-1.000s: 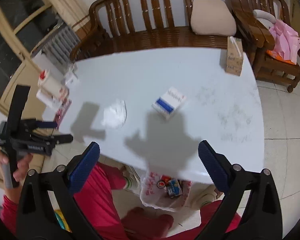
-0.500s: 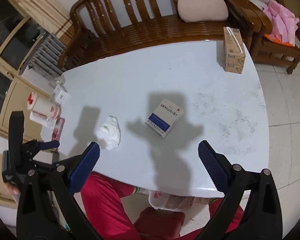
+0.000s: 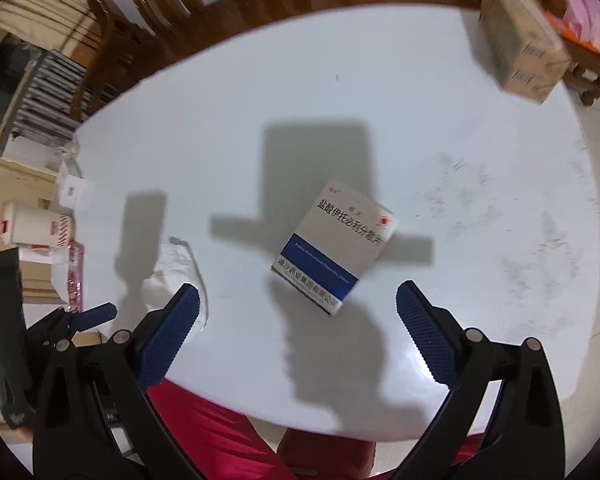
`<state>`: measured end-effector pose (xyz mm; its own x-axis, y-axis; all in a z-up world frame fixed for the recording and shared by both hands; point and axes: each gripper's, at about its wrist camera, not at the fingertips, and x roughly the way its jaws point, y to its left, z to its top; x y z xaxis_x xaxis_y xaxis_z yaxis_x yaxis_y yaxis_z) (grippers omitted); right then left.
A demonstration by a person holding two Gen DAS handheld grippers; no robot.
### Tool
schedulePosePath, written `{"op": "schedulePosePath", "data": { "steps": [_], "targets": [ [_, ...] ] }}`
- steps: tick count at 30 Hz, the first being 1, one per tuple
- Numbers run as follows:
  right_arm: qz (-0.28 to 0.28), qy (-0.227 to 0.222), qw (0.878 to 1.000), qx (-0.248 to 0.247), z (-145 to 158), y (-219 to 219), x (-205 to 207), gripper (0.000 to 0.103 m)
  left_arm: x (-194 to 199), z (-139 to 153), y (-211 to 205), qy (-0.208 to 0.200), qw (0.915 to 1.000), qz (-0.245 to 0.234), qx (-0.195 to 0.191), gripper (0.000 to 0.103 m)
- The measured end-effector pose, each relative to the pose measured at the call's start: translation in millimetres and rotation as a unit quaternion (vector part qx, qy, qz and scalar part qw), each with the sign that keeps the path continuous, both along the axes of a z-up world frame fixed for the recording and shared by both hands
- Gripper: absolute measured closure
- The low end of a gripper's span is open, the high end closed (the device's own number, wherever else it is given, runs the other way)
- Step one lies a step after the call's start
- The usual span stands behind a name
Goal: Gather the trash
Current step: 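Grasp the white tissue with the left tool while the right tool grasps the white-blue medicine box, then lift the tissue and medicine box and carry them down over the plastic bag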
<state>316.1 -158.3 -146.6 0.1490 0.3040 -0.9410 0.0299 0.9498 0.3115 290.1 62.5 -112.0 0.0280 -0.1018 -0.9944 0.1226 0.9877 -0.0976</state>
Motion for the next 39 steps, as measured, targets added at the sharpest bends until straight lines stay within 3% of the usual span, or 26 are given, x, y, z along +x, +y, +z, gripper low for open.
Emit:
{"op": "schedulePosePath", "data": {
  "steps": [8, 17, 20, 22, 23, 24, 27, 34, 39],
  "targets": [
    [-0.022, 0.038, 0.999, -0.031, -47.9, 6.1, 22.2, 0.006, 15.7, -36.2, 2.6, 0.019, 0.9996, 0.019, 0.004, 0.008],
    [0.014, -0.004, 0.995, -0.098, -44.9, 13.1, 19.3, 0.009, 15.2, -51.2, 1.7, 0.008, 0.9997, 0.019, 0.015, 0.01],
    [0.046, -0.026, 0.987, -0.152, -43.4, 22.9, 12.4, 0.019, 11.7, -47.8, -0.6, -0.01, 0.9994, 0.004, 0.034, 0.024],
    [0.06, -0.042, 0.985, -0.155, -38.8, 25.7, 7.4, 0.035, 7.0, -43.4, -3.2, -0.022, 0.9988, -0.007, 0.042, 0.042],
    [0.065, -0.042, 0.985, -0.153, -37.5, 26.3, 5.1, 0.035, 5.2, -41.4, -3.7, -0.028, 0.9987, -0.011, 0.041, 0.047],
    [0.067, -0.043, 0.985, -0.153, -36.8, 25.4, 3.0, 0.036, 2.6, -38.8, -3.6, -0.036, 0.9986, -0.012, 0.037, 0.058],
    [0.071, -0.044, 0.986, -0.144, -33.6, 22.6, -4.9, 0.036, -2.6, -36.2, -6.2, -0.04, 0.9984, -0.021, 0.035, 0.072],
    [0.099, -0.099, 0.977, -0.162, -2.3, 25.9, -36.2, 0.036, -14.6, -24.1, 1.6, -0.06, 0.9975, -0.031, 0.022, 0.08],
    [0.104, -0.155, 0.972, -0.144, 37.1, 12.4, -77.1, 0.036, -32.7, 4.2, 1.3, -0.103, 0.9938, -0.039, 0.013, 0.081]
  ]
}}
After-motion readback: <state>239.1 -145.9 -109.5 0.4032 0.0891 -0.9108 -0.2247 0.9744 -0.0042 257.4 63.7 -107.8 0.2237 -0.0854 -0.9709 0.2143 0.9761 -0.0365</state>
